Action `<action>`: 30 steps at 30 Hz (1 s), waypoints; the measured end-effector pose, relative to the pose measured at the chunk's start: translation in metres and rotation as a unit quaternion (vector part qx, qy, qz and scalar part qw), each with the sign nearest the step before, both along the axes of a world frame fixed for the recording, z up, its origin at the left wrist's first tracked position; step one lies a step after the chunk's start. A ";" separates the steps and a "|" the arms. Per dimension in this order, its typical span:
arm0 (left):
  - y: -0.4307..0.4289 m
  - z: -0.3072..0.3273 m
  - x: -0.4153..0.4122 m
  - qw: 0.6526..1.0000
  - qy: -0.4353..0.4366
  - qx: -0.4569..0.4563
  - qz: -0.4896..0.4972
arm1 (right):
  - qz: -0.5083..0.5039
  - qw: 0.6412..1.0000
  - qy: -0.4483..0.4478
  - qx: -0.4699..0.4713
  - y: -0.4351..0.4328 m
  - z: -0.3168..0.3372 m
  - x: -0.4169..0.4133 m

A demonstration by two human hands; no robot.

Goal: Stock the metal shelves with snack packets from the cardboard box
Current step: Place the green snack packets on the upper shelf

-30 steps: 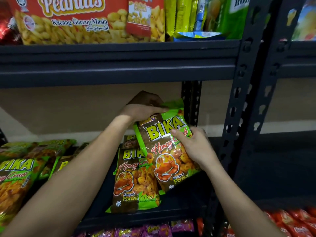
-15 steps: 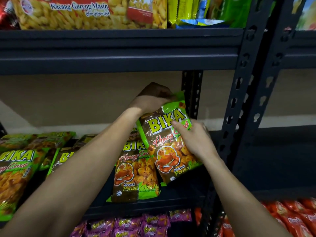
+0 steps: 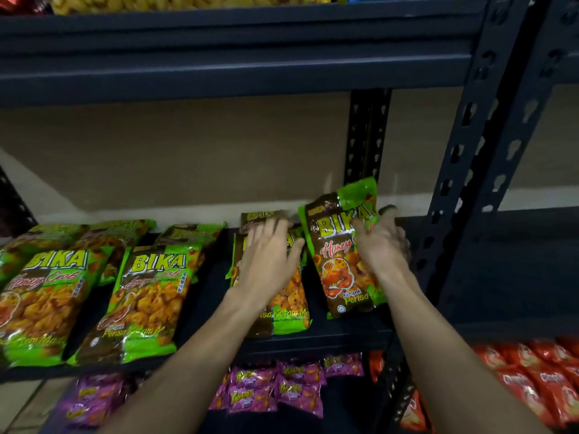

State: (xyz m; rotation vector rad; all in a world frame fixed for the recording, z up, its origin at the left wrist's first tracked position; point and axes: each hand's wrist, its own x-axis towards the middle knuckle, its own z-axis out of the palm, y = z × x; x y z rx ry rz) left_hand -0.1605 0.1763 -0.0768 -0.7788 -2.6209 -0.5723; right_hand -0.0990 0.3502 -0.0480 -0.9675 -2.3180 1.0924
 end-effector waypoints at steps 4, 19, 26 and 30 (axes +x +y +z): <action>-0.011 -0.032 0.007 0.999 -0.010 -0.025 0.026 | -0.028 0.997 -0.064 0.012 -0.002 -0.014 -0.004; -0.020 -0.049 0.006 0.995 -0.024 -0.097 0.020 | 0.188 0.926 -0.125 0.301 -0.016 -0.060 0.006; -0.024 -0.053 -0.002 0.991 -0.007 -0.129 0.023 | 0.194 0.911 -0.225 0.285 -0.013 -0.068 0.003; -0.023 -0.055 -0.004 0.990 -0.008 -0.138 0.028 | 0.196 0.900 -0.259 0.291 -0.015 -0.070 -0.001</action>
